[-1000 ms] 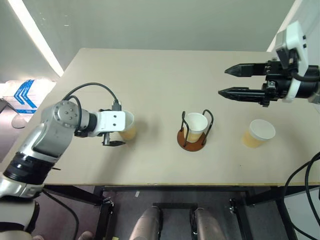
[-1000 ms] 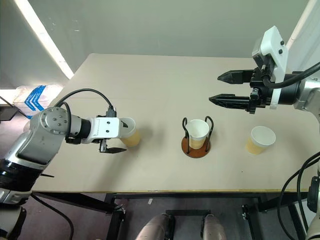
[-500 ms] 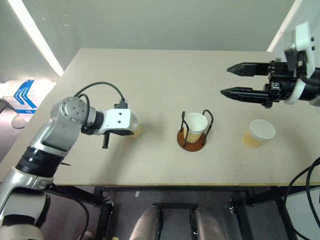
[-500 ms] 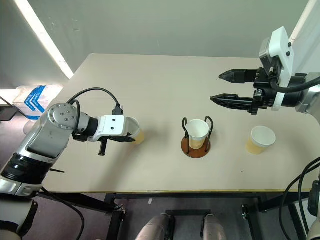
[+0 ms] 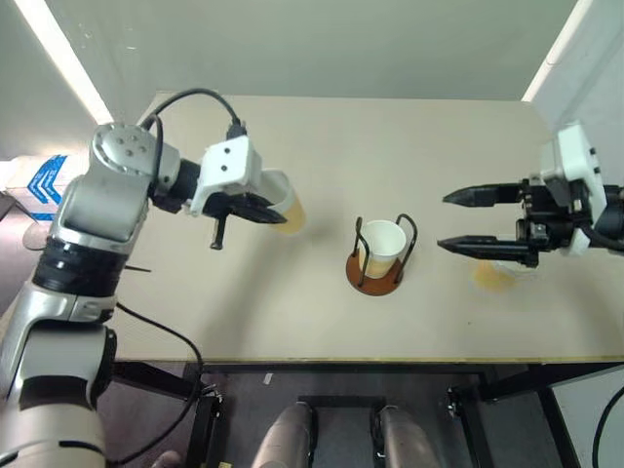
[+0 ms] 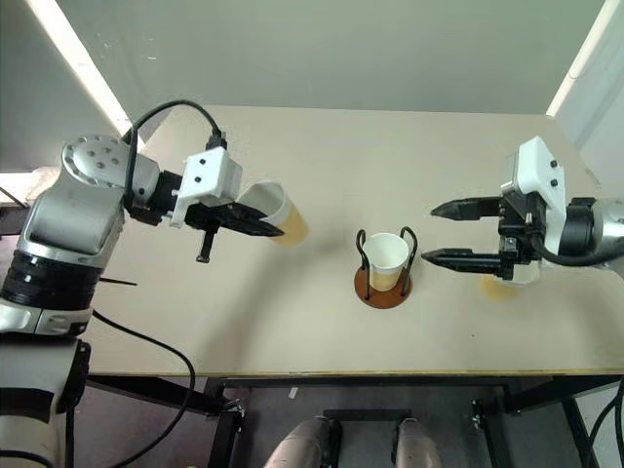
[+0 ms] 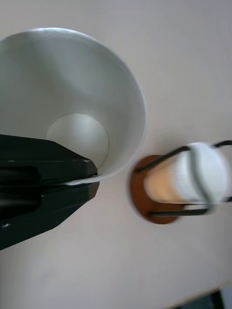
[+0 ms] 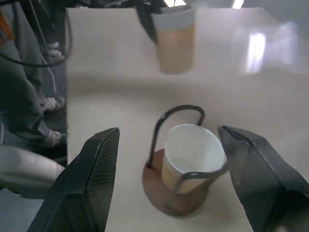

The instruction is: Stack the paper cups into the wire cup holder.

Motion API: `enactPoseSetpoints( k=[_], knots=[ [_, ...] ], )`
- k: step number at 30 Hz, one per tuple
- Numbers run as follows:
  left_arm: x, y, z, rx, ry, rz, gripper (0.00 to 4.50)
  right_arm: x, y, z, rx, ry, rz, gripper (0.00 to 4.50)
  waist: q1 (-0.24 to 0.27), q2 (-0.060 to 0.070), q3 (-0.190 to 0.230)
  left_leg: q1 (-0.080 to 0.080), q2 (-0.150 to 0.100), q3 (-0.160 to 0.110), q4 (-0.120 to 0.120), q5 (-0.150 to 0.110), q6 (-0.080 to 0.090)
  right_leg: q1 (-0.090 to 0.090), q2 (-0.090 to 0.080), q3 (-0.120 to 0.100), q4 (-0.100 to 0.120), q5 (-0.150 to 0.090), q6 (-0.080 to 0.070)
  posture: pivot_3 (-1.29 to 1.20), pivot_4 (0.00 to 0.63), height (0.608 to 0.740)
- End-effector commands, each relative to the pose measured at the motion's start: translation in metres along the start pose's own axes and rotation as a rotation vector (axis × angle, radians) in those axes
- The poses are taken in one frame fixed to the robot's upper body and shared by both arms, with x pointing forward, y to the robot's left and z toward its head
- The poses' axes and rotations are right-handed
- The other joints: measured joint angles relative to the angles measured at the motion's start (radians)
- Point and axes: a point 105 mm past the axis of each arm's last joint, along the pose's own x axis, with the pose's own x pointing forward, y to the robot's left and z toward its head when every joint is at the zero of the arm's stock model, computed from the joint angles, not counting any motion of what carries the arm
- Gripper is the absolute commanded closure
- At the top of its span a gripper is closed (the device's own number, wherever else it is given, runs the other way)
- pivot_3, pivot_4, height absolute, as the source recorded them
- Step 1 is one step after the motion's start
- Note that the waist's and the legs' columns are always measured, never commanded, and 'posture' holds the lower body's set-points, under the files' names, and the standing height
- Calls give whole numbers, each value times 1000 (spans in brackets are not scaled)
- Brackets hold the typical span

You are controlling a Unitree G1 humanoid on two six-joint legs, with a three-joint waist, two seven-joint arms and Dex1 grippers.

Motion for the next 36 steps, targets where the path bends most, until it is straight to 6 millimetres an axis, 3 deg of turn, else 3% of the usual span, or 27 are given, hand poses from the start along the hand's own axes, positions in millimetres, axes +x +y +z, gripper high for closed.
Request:
enactPoseSetpoints(
  k=[1,9,15,25,36],
  knots=[
    [-11,4,27,49,-80,-34,4493,-5,8,17,-46,-45,-12,1055,-1,0,0,0,0,0,0,0,0,0,0,0,0,0,1,0,150,740],
    [2,9,71,132,-198,-170,4493,-6,15,29,30,-164,-76,1055,0,0,0,0,-1,0,1,-1,3,2,0,1,-2,-1,8,0,150,740],
    [23,9,84,176,-240,-259,4493,-15,17,34,81,-232,-186,1055,6,0,0,0,-2,0,3,-1,2,5,-1,2,-5,1,17,0,150,740],
    [60,9,99,246,-278,-374,4493,-27,34,19,150,-235,-359,1055,15,-1,0,-3,-3,4,4,-5,2,7,-2,3,-15,3,30,0,150,740],
    [94,5,93,334,-211,-442,4493,-34,41,19,151,-228,-448,1055,21,-1,0,-4,-3,8,12,-15,8,9,-4,4,-16,1,37,0,150,740]
  ],
)
